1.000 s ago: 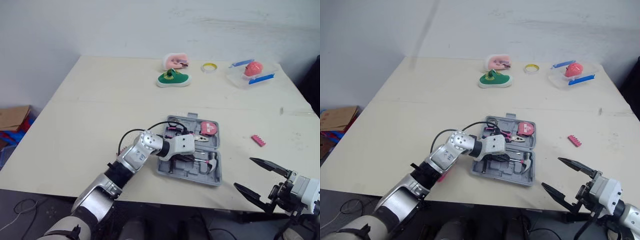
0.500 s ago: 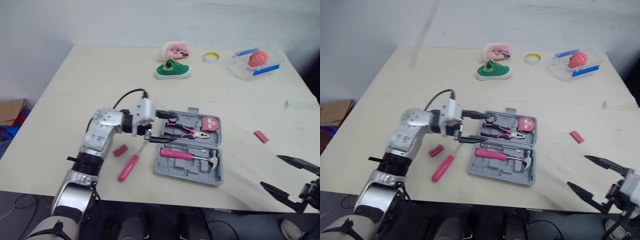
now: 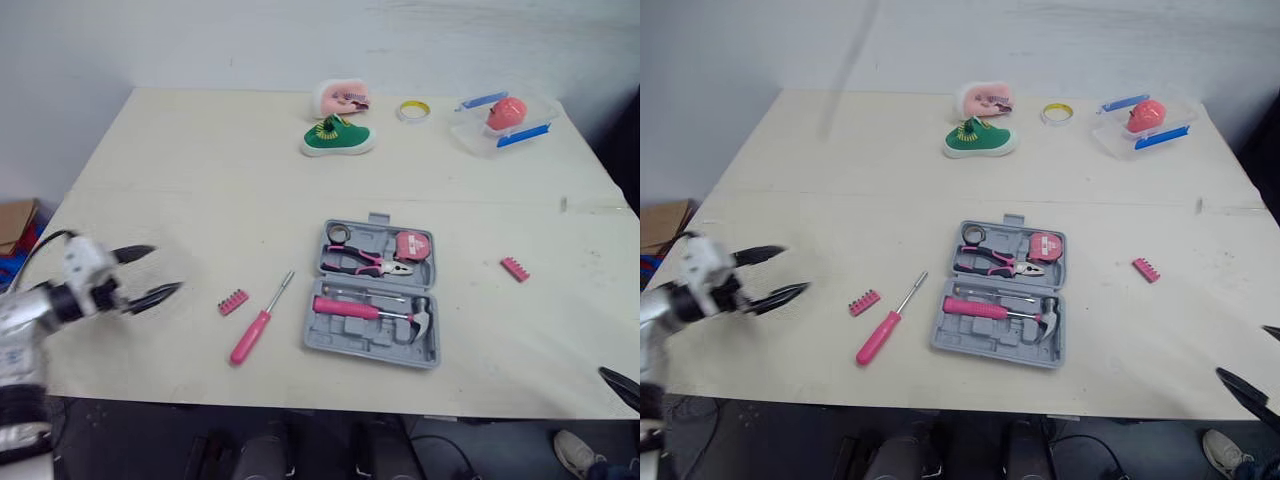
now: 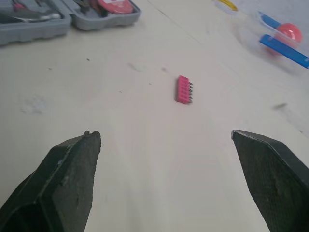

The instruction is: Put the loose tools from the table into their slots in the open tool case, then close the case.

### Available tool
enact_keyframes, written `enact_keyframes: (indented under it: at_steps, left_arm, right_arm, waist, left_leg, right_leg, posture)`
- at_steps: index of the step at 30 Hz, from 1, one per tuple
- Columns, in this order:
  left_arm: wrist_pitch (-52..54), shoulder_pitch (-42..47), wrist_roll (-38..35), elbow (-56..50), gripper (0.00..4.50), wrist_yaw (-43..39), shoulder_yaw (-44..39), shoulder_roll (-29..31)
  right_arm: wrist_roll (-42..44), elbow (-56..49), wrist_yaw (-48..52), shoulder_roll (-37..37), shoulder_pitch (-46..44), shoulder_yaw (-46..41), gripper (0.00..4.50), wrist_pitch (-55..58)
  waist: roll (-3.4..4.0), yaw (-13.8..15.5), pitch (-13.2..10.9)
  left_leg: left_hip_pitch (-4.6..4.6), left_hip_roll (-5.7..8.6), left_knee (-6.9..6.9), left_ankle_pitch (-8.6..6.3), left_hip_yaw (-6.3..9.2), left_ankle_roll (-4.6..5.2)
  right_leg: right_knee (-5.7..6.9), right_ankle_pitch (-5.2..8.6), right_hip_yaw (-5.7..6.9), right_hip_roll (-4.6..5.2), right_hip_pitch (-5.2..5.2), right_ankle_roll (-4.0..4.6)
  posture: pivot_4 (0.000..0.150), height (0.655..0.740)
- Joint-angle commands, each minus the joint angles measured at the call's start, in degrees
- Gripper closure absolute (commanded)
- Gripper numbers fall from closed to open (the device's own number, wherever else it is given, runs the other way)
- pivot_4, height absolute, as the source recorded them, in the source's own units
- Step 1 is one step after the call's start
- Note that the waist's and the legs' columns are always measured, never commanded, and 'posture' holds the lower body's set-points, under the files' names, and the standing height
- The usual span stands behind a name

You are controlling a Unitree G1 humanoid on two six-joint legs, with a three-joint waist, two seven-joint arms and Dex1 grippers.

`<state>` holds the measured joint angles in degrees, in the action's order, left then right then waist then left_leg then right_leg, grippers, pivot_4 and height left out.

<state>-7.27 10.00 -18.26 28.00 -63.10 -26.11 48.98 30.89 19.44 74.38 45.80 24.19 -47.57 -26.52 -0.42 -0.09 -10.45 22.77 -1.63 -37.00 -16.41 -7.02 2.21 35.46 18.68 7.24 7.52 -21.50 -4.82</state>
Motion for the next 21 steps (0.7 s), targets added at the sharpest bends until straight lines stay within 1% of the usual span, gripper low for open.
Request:
enact_keyframes:
  at_steps: [1,4,6,9,12,13,16,17,21]
  left_arm:
    - [-1.7,-6.5,-2.2,1.5,0.05,2.9,-8.6,2.6]
    - [-2.0,-13.6,-2.8,2.6,0.05,5.0,-14.2,3.2]
    - [-1.7,-16.3,-3.1,2.2,0.05,6.0,-15.7,2.8]
    - [-1.4,-18.7,-4.0,1.3,0.05,6.6,-17.1,2.1]
    - [0.5,-19.9,-5.5,-4.9,0.05,7.2,-16.6,0.6]
    - [1.7,-19.4,-6.2,-7.7,0.05,7.9,-16.1,0.1]
    - [5.2,-17.5,-7.6,-14.1,0.05,9.5,-14.4,-0.9]
    - [6.8,-17.3,-8.1,-16.5,0.05,9.2,-13.2,-1.0]
    - [13.6,-15.9,-10.4,-25.8,0.05,8.0,-7.5,-1.1]
  right_arm:
    - [-0.6,5.5,0.6,2.2,-0.7,-2.0,0.00,-3.8]
    - [-1.0,10.3,0.8,3.3,-1.9,-1.8,0.00,-6.0]
    - [-0.8,12.2,1.1,3.7,-2.5,-1.2,0.00,-6.7]
    - [-0.8,14.1,1.6,3.7,-3.9,-0.1,0.00,-7.1]
    - [-0.2,12.5,2.2,2.7,-6.4,2.1,0.00,-6.6]
    - [0.2,10.7,2.5,1.9,-7.5,3.2,0.00,-7.1]
    - [2.9,4.5,-0.9,-0.4,-11.4,5.3,0.00,-2.9]
    - [3.3,2.1,-0.5,-0.8,-11.8,6.6,0.00,-1.9]
    - [6.2,-11.8,-1.2,-4.1,-12.8,13.3,0.00,3.7]
  waist:
    - [0.03,0.0,0.0]
    - [0.02,-0.2,0.0]
    - [0.08,-0.1,-0.1]
    - [0.16,0.1,-0.1]
    - [0.17,-0.1,-0.1]
    - [0.17,-0.1,-0.1]
    - [0.17,-0.1,-0.1]
    - [0.23,-0.1,-0.1]
    - [0.26,-0.1,-0.1]
  left_leg:
    - [0.00,0.01,-0.01,-0.14,0.00,-0.24]
    - [-0.14,-0.01,0.04,-0.13,0.00,-0.33]
    - [-0.35,-0.02,0.21,-0.16,-0.01,-0.40]
    - [-0.50,-0.01,0.58,-0.09,-0.03,-0.56]
    - [-0.54,-0.01,0.87,0.01,-0.06,-0.72]
    - [-0.52,-0.01,0.92,0.03,-0.09,-0.75]
    - [-0.51,-0.05,0.93,0.07,-0.10,-0.81]
    - [-0.51,-0.04,0.91,0.10,-0.11,-0.82]
    - [-0.55,-0.03,0.92,0.13,-0.22,-0.79]
  right_leg:
    - [0.00,-0.02,-0.03,0.02,0.00,-0.04]
    - [0.01,-0.05,-0.11,0.06,0.01,-0.02]
    - [-0.03,0.01,-0.18,0.06,0.00,0.08]
    - [-0.13,0.04,-0.19,0.06,-0.06,0.14]
    - [-0.13,0.10,-0.19,0.05,-0.05,0.25]
    - [-0.08,0.12,-0.19,0.05,-0.03,0.28]
    - [-0.02,0.13,-0.18,-0.02,-0.04,0.31]
    - [0.03,0.13,-0.18,-0.02,-0.04,0.31]
    - [0.09,0.12,-0.26,-0.04,-0.04,0.28]
  posture:
    - [0.150,0.7400]
    - [0.150,0.7400]
    - [0.150,0.7400]
    - [0.150,0.7400]
    - [0.150,0.7400]
    - [0.150,0.7400]
    - [0.150,0.7400]
    - [0.150,0.7400]
    - [0.150,0.7400]
